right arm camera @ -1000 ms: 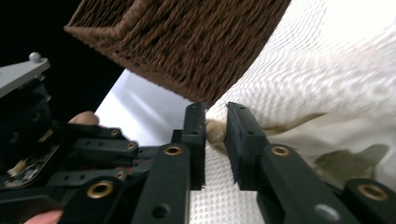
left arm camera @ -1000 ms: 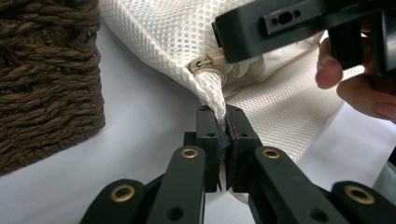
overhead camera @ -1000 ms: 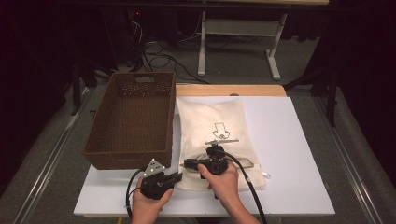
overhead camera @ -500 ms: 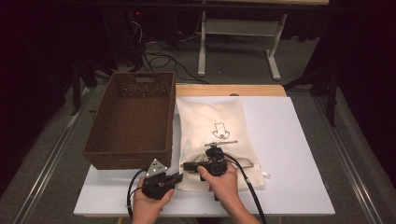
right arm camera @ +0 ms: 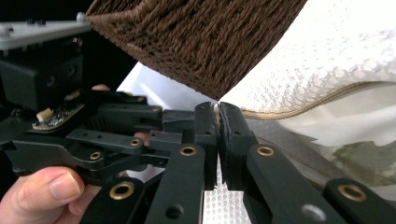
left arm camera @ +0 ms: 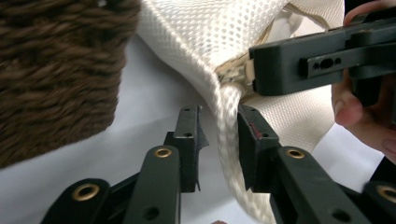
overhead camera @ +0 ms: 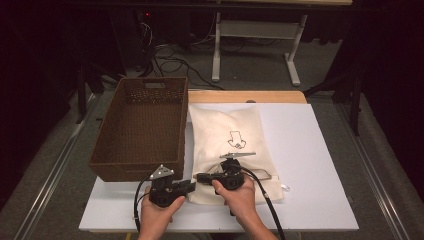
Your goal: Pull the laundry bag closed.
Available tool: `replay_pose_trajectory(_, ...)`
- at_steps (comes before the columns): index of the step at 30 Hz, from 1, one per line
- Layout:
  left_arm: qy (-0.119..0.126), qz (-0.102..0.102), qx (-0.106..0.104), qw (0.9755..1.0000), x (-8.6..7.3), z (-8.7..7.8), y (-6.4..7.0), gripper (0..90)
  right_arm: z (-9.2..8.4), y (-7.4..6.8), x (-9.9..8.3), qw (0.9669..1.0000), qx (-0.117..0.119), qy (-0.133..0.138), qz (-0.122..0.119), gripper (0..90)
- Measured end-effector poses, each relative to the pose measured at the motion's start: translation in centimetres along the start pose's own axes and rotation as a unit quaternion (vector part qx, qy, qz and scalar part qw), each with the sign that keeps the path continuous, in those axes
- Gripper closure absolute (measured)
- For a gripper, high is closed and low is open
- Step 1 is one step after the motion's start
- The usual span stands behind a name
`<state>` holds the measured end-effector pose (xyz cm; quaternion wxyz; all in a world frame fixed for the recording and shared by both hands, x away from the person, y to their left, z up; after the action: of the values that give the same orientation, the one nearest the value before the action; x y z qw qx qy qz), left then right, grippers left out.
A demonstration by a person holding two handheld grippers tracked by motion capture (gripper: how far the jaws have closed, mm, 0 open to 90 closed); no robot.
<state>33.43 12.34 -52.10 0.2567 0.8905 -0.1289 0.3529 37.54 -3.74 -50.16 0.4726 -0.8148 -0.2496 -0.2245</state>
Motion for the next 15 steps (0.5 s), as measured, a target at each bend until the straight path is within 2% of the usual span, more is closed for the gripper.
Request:
replay_pose_trajectory(3, 0.009, 0.001, 0.001, 1.0, 0.5, 0.2, 0.1, 74.3, 0.0, 0.1, -0.1, 1.0, 0.0, 0.0, -0.007, 87.6)
replay_pose_trajectory(5, 0.012, 0.023, 0.013, 0.9996, 0.5, 0.3, 0.3, 82.8, -0.1, 0.1, -0.1, 1.0, 0.001, 0.004, -0.005, 87.6)
replay_pose_trajectory(8, 0.016, 0.027, 0.016, 0.9994, 0.5, 0.3, 0.2, 86.6, -0.2, 0.1, -0.2, 0.9999, -0.007, 0.002, -0.014, 87.6)
replay_pose_trajectory(11, 0.029, 0.0, 0.003, 0.9996, 0.7, -0.2, -0.1, 87.5, -0.2, 0.0, -0.4, 0.9994, -0.016, 0.004, -0.03, 87.7)
replay_pose_trajectory(13, 0.039, -0.02, -0.01, 0.999, 0.8, -0.5, -0.5, 87.7, -0.1, -0.2, -0.5, 0.9981, -0.04, 0.002, -0.046, 87.7)
replay_pose_trajectory(15, 0.044, -0.026, -0.015, 0.9986, 0.7, -0.6, -0.7, 87.7, 0.0, 0.0, -0.7, 0.9974, -0.052, 0.0, -0.051, 87.8)
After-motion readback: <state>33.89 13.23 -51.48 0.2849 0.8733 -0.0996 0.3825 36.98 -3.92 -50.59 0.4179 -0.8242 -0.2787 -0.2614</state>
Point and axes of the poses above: each handheld gripper's, and its own axes: z roughly forward along the jaws, x roughly out of its top, y roughly to its right, the point moved 4 cm from there along z, roughly forward along the jaws, and after that the axes turned 7 degrees about x, right-handed, at the moved point
